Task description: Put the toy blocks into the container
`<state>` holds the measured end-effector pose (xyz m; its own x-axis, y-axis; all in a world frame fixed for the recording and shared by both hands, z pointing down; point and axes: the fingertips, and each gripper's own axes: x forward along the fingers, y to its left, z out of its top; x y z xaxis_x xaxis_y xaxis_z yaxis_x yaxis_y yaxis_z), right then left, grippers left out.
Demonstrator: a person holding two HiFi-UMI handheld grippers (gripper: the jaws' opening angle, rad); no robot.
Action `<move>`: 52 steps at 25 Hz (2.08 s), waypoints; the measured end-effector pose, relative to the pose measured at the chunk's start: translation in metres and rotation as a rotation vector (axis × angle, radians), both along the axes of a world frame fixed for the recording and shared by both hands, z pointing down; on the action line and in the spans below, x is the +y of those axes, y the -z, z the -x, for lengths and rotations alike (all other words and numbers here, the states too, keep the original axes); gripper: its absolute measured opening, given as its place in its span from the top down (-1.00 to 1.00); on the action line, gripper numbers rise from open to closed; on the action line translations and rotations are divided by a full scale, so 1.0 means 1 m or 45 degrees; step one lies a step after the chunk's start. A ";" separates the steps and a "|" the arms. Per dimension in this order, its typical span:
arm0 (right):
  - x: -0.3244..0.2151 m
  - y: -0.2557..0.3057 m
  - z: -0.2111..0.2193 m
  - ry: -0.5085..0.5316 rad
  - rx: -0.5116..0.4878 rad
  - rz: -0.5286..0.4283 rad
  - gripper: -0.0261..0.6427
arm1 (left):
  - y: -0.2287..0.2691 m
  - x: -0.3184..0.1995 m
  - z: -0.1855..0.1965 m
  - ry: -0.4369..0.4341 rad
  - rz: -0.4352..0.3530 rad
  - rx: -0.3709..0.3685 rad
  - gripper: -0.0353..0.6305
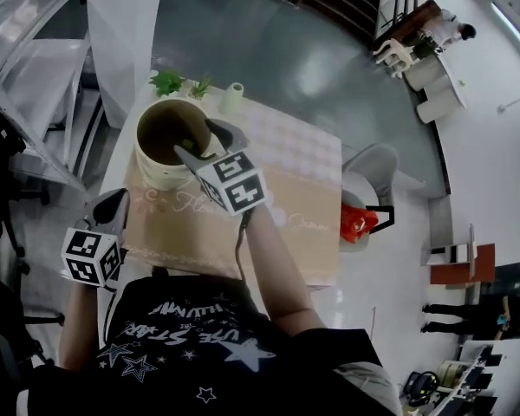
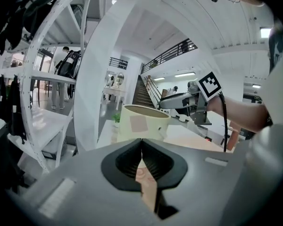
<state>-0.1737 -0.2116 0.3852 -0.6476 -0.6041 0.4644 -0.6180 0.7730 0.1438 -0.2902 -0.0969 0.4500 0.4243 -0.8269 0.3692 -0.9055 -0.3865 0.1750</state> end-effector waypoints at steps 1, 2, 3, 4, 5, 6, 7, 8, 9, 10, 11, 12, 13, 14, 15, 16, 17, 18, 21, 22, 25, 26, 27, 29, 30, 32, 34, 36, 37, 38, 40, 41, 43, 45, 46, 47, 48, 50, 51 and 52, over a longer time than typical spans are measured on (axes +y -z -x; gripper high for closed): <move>0.000 0.000 -0.007 -0.012 -0.011 -0.001 -0.02 | 0.001 0.001 -0.004 0.003 -0.003 0.001 0.86; -0.001 0.001 -0.013 -0.023 -0.023 -0.003 -0.02 | 0.001 0.002 -0.008 0.006 -0.004 0.000 0.86; -0.001 0.002 -0.019 -0.031 -0.034 -0.007 -0.02 | 0.001 0.003 -0.011 0.012 -0.004 -0.002 0.86; -0.001 0.003 -0.024 -0.035 -0.046 -0.011 -0.02 | 0.002 0.005 -0.014 0.021 -0.003 -0.004 0.86; 0.000 0.004 -0.028 -0.035 -0.059 -0.014 -0.02 | 0.002 0.006 -0.016 0.033 -0.001 -0.005 0.86; 0.001 0.005 -0.032 -0.030 -0.072 -0.018 -0.02 | 0.003 0.008 -0.019 0.047 0.000 -0.006 0.86; 0.002 0.007 -0.035 -0.023 -0.084 -0.023 -0.02 | 0.005 0.010 -0.022 0.064 0.000 -0.008 0.86; 0.004 0.008 -0.039 -0.016 -0.093 -0.027 -0.02 | 0.006 0.012 -0.025 0.081 0.001 -0.010 0.86; 0.006 0.009 -0.044 -0.009 -0.099 -0.030 0.00 | 0.008 0.014 -0.028 0.098 0.001 -0.012 0.86; 0.008 0.010 -0.049 -0.004 -0.101 -0.029 0.10 | 0.009 0.017 -0.033 0.115 0.001 -0.011 0.86; 0.010 0.010 -0.055 -0.001 -0.104 -0.028 0.27 | 0.010 0.020 -0.038 0.129 0.003 -0.010 0.86; 0.013 0.010 -0.061 0.000 -0.111 -0.028 0.53 | 0.011 0.023 -0.043 0.142 0.005 -0.009 0.86; 0.015 0.011 -0.067 0.003 -0.119 -0.026 0.62 | 0.011 0.027 -0.049 0.151 0.007 -0.010 0.86; 0.018 0.011 -0.073 0.007 -0.127 -0.026 0.63 | 0.011 0.030 -0.056 0.159 0.009 -0.013 0.86; 0.021 0.012 -0.079 0.010 -0.133 -0.032 0.75 | 0.011 0.034 -0.062 0.167 0.011 -0.017 0.86; 0.023 0.014 -0.085 0.014 -0.136 -0.042 0.91 | 0.012 0.037 -0.068 0.175 0.013 -0.021 0.86; 0.026 0.014 -0.090 0.022 -0.135 -0.049 0.91 | 0.012 0.041 -0.074 0.184 0.014 -0.024 0.86; 0.029 0.014 -0.095 0.035 -0.129 -0.049 0.91 | 0.012 0.044 -0.080 0.193 0.014 -0.028 0.86; 0.039 0.008 -0.111 0.079 -0.085 -0.036 0.91 | 0.014 0.052 -0.095 0.223 0.013 -0.039 0.86; 0.043 0.006 -0.116 0.091 -0.069 -0.036 0.91 | 0.014 0.055 -0.101 0.233 0.011 -0.042 0.86; 0.053 -0.001 -0.133 0.115 -0.058 -0.023 0.91 | 0.015 0.064 -0.116 0.267 0.003 -0.047 0.86; 0.057 -0.003 -0.138 0.121 -0.059 -0.016 0.91 | 0.015 0.068 -0.122 0.276 0.002 -0.050 0.86; 0.060 -0.005 -0.143 0.127 -0.059 -0.011 0.91 | 0.014 0.072 -0.127 0.285 0.003 -0.053 0.86; 0.066 -0.008 -0.153 0.138 -0.059 -0.005 0.91 | 0.012 0.080 -0.138 0.301 0.006 -0.058 0.86; 0.069 -0.009 -0.158 0.142 -0.059 -0.003 0.91 | 0.011 0.085 -0.143 0.309 0.009 -0.060 0.86; 0.076 -0.011 -0.169 0.149 -0.060 -0.001 0.91 | 0.010 0.094 -0.154 0.327 0.012 -0.066 0.86; 0.082 -0.014 -0.181 0.158 -0.066 0.007 0.91 | 0.008 0.103 -0.165 0.346 0.013 -0.070 0.86; 0.090 -0.019 -0.192 0.171 -0.075 0.020 0.91 | 0.006 0.112 -0.176 0.366 0.015 -0.076 0.86; 0.094 -0.022 -0.197 0.178 -0.079 0.027 0.91 | 0.005 0.117 -0.181 0.377 0.016 -0.079 0.86; 0.098 -0.023 -0.203 0.185 -0.082 0.032 0.91 | 0.004 0.122 -0.186 0.389 0.017 -0.079 0.86; 0.107 -0.027 -0.214 0.200 -0.085 0.040 0.91 | 0.003 0.132 -0.197 0.416 0.020 -0.076 0.86; 0.112 -0.029 -0.219 0.207 -0.085 0.045 0.91 | 0.003 0.137 -0.203 0.431 0.023 -0.076 0.86; 0.121 -0.034 -0.229 0.222 -0.087 0.057 0.91 | 0.001 0.149 -0.212 0.460 0.029 -0.085 0.86; 0.131 -0.037 -0.237 0.238 -0.092 0.072 0.91 | 0.001 0.160 -0.221 0.489 0.033 -0.092 0.86; 0.136 -0.039 -0.241 0.246 -0.097 0.080 0.91 | 0.001 0.165 -0.225 0.501 0.035 -0.094 0.86; 0.140 -0.040 -0.244 0.254 -0.102 0.088 0.91 | 0.001 0.171 -0.229 0.512 0.038 -0.098 0.86; 0.145 -0.042 -0.246 0.260 -0.107 0.095 0.91 | 0.001 0.176 -0.233 0.520 0.041 -0.102 0.86; 0.153 -0.045 -0.249 0.272 -0.116 0.107 0.91 | 0.000 0.186 -0.239 0.533 0.045 -0.110 0.86; 0.157 -0.047 -0.250 0.279 -0.118 0.111 0.91 | 0.000 0.191 -0.241 0.539 0.045 -0.113 0.86; 0.161 -0.048 -0.250 0.286 -0.119 0.114 0.91 | -0.001 0.195 -0.242 0.545 0.045 -0.115 0.86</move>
<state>0.0761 -0.0508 0.4335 -0.8036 -0.3993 0.4414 -0.4367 0.8994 0.0186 -0.0479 0.0983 0.4506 0.0109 -0.9074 0.4202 -0.9950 0.0318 0.0944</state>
